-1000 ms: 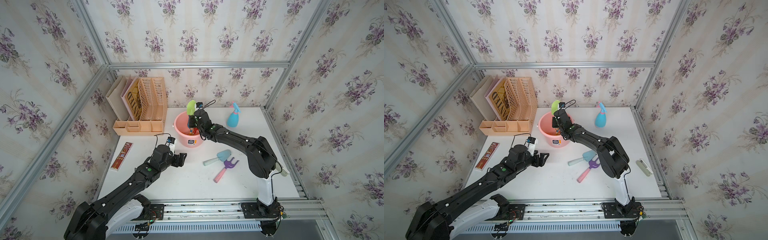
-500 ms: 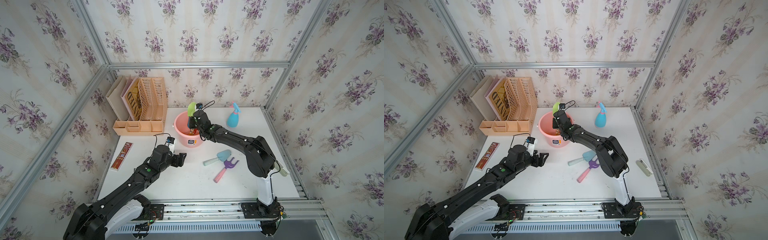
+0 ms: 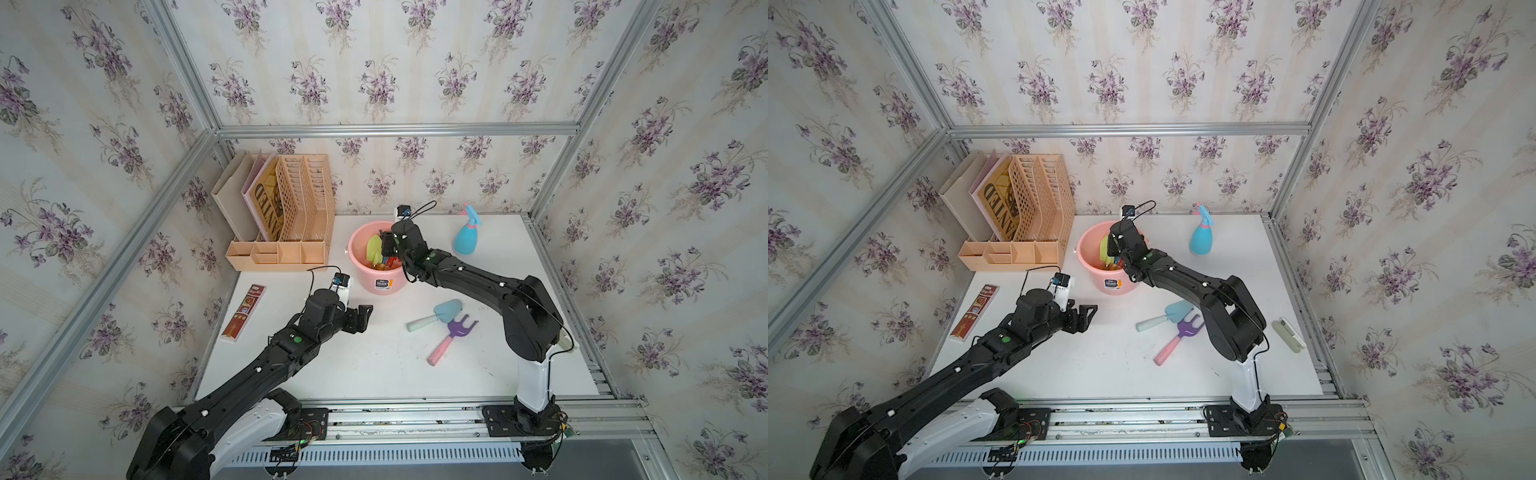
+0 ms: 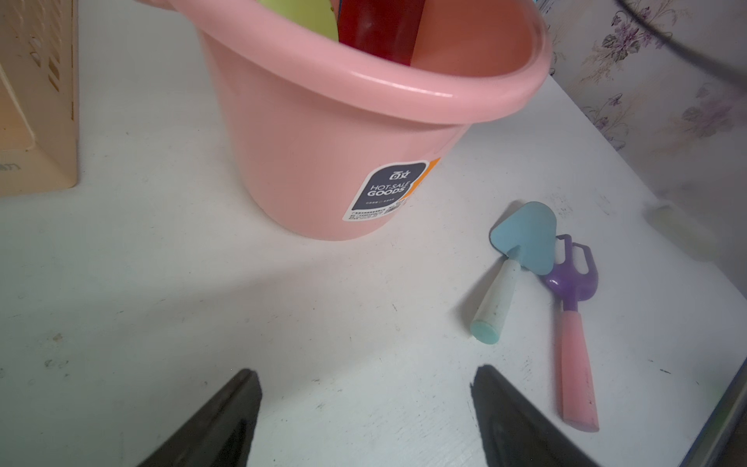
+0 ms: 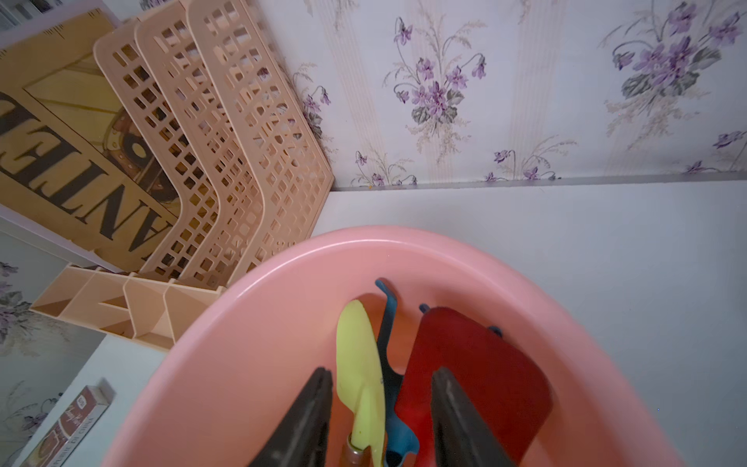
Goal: Organize the gardening tools
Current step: Place the gardening tool in the container.
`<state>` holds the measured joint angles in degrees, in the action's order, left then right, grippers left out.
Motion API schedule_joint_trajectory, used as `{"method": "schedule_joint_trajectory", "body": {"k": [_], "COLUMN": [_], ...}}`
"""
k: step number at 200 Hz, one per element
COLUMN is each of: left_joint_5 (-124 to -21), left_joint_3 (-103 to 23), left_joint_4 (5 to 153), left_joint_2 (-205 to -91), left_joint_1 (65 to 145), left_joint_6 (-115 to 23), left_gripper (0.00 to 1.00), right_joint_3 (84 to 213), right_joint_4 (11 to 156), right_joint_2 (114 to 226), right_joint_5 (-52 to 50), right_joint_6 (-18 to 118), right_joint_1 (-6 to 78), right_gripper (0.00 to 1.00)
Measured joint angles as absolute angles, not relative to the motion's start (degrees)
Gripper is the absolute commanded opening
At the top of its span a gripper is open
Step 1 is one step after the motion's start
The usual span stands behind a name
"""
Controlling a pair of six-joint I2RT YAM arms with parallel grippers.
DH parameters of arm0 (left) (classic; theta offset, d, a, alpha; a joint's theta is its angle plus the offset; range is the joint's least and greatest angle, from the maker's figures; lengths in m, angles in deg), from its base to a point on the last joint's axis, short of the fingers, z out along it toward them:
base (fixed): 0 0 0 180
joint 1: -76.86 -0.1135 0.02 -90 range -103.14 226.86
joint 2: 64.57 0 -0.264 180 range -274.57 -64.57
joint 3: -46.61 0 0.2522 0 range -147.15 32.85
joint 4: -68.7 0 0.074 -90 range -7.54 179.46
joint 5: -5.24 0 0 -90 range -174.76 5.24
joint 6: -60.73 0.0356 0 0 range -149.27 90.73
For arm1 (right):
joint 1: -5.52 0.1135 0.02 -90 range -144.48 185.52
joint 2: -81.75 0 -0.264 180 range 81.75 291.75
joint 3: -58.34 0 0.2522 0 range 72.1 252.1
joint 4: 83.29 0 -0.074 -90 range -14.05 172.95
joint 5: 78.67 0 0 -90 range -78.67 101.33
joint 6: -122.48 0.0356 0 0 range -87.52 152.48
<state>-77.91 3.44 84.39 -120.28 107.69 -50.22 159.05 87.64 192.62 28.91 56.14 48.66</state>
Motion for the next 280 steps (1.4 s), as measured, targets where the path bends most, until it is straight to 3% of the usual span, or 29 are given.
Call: {"method": "schedule_joint_trajectory", "body": {"k": [85,141,223,280], "left_joint_5": [-74.3,-74.5,-80.5,-82.3], "left_joint_3": [0.1,-5.8,-19.7,-25.9], "left_joint_4": [84.3,85.8,93.7,96.8], "left_joint_2": [-126.6,-132.5,-146.9,-157.9], "left_joint_1": [109.1,116.9,128.4,130.9], "left_joint_6": [-47.5,-41.5,-30.7,-26.5], "left_gripper": [0.86,0.85,0.82,0.8], "right_joint_3": [149.3,138.9,127.3,119.1], "right_joint_4": [83.9,77.7,68.5,64.6], "right_joint_2": [174.8,161.0,142.3,134.4], "right_joint_5": [29.3,26.8,21.1,15.1], "right_joint_6": [58.1,63.0,69.9,74.5], "right_joint_1": [49.2,49.0,43.1,38.3], "right_gripper": [0.65,0.77,0.86,0.89]}}
